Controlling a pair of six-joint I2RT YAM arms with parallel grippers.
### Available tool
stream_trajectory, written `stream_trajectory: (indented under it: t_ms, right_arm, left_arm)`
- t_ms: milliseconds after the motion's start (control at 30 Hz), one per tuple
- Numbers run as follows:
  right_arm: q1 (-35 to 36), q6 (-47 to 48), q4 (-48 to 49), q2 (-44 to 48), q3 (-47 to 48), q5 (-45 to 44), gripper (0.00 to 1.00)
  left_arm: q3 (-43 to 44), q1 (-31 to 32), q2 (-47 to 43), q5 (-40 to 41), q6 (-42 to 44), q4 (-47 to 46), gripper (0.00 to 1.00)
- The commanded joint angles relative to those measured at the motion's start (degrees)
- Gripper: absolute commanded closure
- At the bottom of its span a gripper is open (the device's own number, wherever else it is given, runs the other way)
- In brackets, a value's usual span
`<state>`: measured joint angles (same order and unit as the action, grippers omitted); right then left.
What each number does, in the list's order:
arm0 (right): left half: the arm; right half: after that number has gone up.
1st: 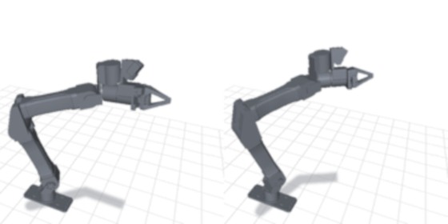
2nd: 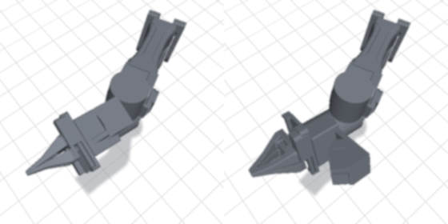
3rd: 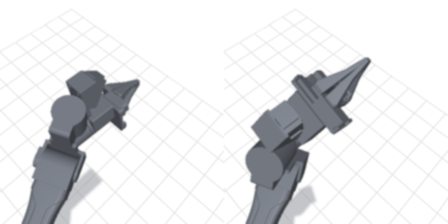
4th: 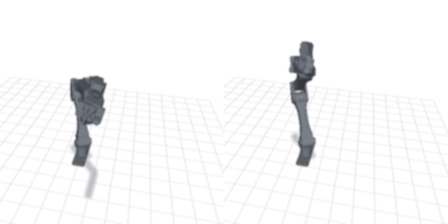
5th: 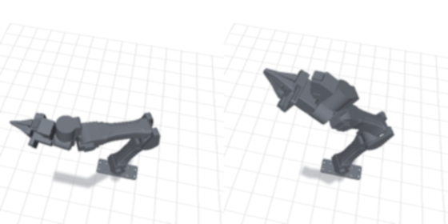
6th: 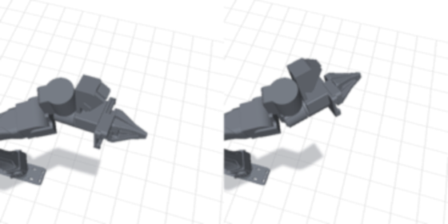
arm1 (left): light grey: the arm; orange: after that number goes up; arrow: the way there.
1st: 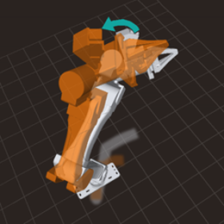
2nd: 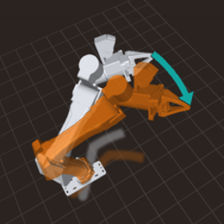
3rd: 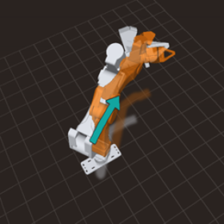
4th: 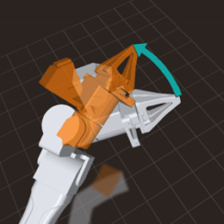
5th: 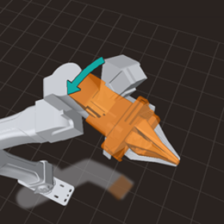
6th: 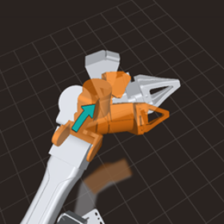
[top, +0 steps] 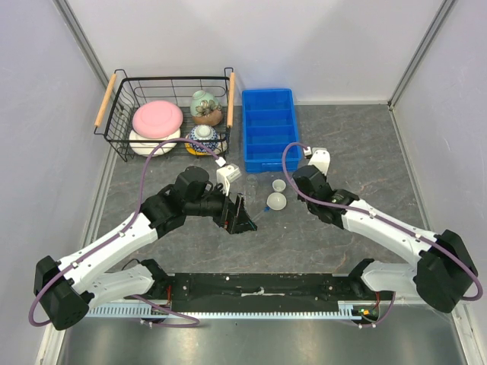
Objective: Organize the chemistry lab equipment
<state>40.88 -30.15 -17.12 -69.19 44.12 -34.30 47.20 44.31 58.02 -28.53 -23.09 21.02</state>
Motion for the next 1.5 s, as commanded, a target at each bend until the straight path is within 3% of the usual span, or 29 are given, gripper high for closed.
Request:
stream_trajectory:
  t_ms: [0, 1467]
  right_arm:
    - [-1.07, 1.15, 4.03, -1.38, 0.09, 1.26, 1.0]
    - [-5.02, 2.99, 8.95, -10.09, -1.14, 2.22, 1.0]
  left_arm:
    - [0.61, -0.28, -0.27, 1.2, 2.79, -0.27, 0.05]
    - [1.32, -0.28, 2.27, 1.46, 3.23, 0.08, 0.05]
